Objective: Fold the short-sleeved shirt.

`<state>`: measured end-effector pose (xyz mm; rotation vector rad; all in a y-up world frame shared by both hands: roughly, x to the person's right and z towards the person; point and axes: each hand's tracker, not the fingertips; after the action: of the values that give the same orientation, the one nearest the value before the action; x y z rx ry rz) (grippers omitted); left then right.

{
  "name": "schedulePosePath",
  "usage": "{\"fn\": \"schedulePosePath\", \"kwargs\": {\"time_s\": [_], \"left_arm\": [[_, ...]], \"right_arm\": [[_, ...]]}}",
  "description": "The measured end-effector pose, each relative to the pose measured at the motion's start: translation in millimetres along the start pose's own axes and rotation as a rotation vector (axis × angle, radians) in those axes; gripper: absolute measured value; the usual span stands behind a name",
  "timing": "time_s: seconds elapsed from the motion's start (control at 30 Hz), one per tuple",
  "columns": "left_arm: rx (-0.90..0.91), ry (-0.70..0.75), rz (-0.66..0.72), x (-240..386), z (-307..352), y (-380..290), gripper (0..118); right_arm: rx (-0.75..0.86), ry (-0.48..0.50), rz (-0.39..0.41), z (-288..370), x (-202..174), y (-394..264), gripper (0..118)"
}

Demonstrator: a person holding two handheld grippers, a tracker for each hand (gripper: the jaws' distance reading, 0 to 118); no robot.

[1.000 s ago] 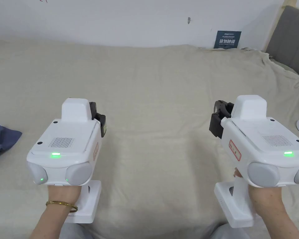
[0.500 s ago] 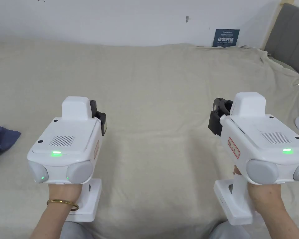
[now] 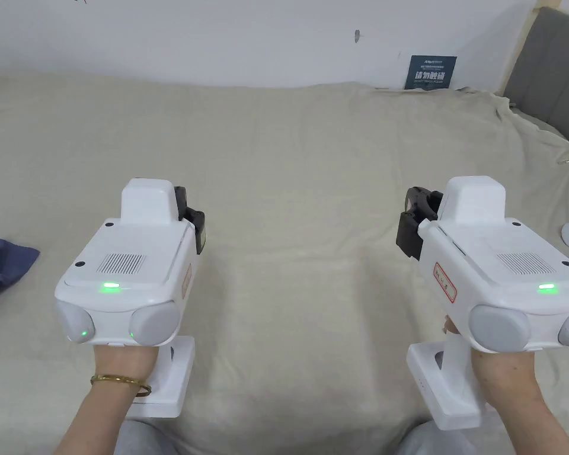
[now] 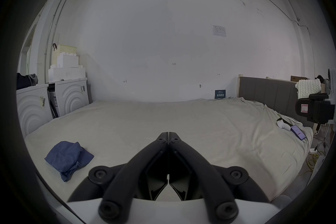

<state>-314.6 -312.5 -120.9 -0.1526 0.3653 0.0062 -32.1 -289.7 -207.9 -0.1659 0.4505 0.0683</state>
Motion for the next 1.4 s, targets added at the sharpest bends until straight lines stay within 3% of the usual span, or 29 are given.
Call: {"fn": "schedulePosePath", "kwargs": {"time_s": [0.93,1.07,1.1,1.13,1.17,1.2,1.33,1.4], "left_arm": [[0.017,-0.027,-0.005,8,2,7,0],[0.006,-0.035,0.0,10,7,8,3],[0.005,-0.033,0.011,10,9,8,17],[0.003,-0.041,0.029,10,11,8,34],[-0.006,-0.045,0.044,10,13,9,57],[-0.021,-0.047,0.054,9,13,9,86],[-0.053,-0.047,0.044,13,17,6,114],[-0.048,-0.054,0.056,13,26,4,118]], "right_arm": [[-0.002,-0.006,0.005,4,0,2,0],[-0.029,-0.003,-0.042,7,1,4,0],[-0.04,-0.003,-0.059,8,2,6,5],[-0.056,0.0,-0.088,8,3,8,18],[-0.092,0.004,-0.11,9,6,12,45],[-0.115,0.009,-0.143,10,8,15,87],[-0.149,0.06,-0.299,15,18,24,116],[-0.158,0.063,-0.325,19,21,28,117]]}}
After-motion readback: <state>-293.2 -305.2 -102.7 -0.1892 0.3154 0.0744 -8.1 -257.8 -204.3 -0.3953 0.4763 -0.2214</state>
